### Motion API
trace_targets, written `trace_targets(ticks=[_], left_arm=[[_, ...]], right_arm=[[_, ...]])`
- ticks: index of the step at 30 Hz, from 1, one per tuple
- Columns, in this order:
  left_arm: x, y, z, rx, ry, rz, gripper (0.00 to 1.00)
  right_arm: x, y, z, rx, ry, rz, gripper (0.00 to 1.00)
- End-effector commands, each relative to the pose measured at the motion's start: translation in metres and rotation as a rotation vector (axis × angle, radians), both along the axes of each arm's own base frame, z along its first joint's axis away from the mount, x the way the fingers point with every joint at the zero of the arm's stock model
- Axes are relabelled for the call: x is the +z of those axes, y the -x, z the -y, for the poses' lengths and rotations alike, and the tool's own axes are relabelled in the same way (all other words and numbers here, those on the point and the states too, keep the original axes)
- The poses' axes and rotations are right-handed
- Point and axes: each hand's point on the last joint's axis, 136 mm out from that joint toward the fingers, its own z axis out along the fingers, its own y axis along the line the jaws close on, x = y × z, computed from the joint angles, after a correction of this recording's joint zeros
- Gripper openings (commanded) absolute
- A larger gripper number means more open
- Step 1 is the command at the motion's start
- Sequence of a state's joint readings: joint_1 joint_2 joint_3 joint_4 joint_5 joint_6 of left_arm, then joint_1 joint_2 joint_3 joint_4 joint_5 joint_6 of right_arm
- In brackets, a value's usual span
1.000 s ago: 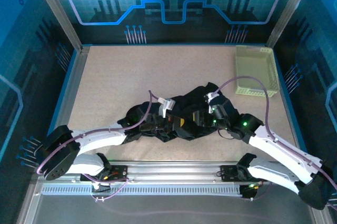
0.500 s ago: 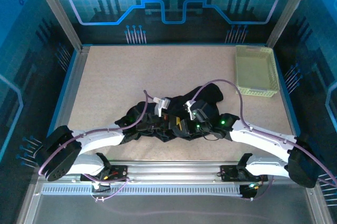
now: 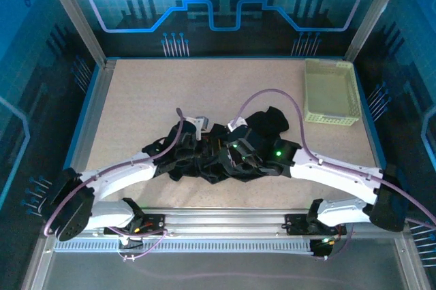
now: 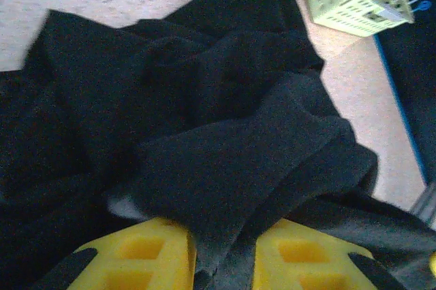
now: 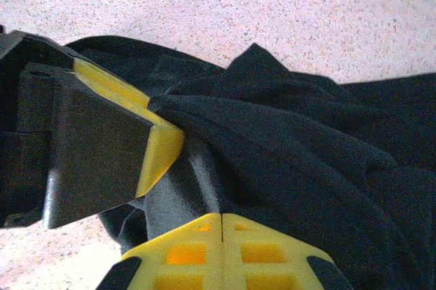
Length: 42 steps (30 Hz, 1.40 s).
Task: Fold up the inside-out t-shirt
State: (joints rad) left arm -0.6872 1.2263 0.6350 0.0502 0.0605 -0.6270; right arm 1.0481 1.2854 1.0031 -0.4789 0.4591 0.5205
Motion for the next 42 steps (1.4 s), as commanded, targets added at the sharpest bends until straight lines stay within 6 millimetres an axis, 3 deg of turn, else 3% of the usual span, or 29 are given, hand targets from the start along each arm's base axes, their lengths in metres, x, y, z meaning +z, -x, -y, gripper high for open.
trace_targets(ticks=[1,4,7,10,12,14,15,19,23,27,29,31,36,39,42], left_arm=[[-0.008,0.006,-0.032,0.083,-0.124,-0.046,0.32],[-0.007,0.011,-0.055,0.155,-0.13,-0.081,0.39],[-0.013,0.015,-0.086,0.274,-0.075,-0.114,0.44],[-0.016,0.018,-0.1,0.328,-0.026,-0.131,0.46],[-0.018,0.021,-0.1,0.317,-0.032,-0.147,0.46],[-0.019,0.021,-0.095,0.296,-0.026,-0.164,0.46],[-0.02,0.021,-0.093,0.288,-0.022,-0.169,0.46],[-0.013,0.018,-0.08,0.243,-0.005,-0.156,0.46],[-0.002,0.027,-0.059,0.17,-0.125,-0.103,0.46],[-0.002,0.043,-0.04,0.121,-0.217,-0.086,0.46],[-0.006,0.048,-0.031,0.098,-0.239,-0.092,0.47],[-0.008,0.052,-0.017,0.06,-0.244,-0.087,0.5],[-0.014,0.06,0.034,-0.091,-0.178,-0.053,0.55],[-0.019,0.061,0.049,-0.132,-0.188,-0.057,0.56],[-0.028,0.058,0.05,-0.125,-0.213,-0.072,0.46]], right_arm=[[0.002,0.002,-0.01,0.034,0.107,0.076,0.0],[0.003,0.024,-0.045,0.152,0.099,0.122,0.0],[-0.018,0.048,-0.075,0.264,0.02,0.023,0.0],[-0.041,0.058,-0.081,0.285,0.019,-0.063,0.02],[-0.047,0.057,-0.073,0.256,0.051,-0.073,0.18],[-0.044,0.054,-0.062,0.227,0.076,-0.057,0.34],[-0.041,0.053,-0.056,0.21,0.08,-0.047,0.37],[-0.034,0.046,-0.029,0.144,0.083,-0.028,0.38],[-0.04,0.037,0.004,0.052,0.075,-0.05,0.38],[-0.06,0.029,0.042,-0.065,0.084,-0.099,0.4],[-0.072,0.025,0.054,-0.101,0.087,-0.128,0.46],[-0.081,0.022,0.06,-0.12,0.089,-0.146,0.52],[-0.101,0.009,0.071,-0.17,0.095,-0.185,0.54],[-0.103,-0.001,0.076,-0.202,0.096,-0.191,0.49],[-0.096,-0.008,0.075,-0.208,0.083,-0.176,0.21]])
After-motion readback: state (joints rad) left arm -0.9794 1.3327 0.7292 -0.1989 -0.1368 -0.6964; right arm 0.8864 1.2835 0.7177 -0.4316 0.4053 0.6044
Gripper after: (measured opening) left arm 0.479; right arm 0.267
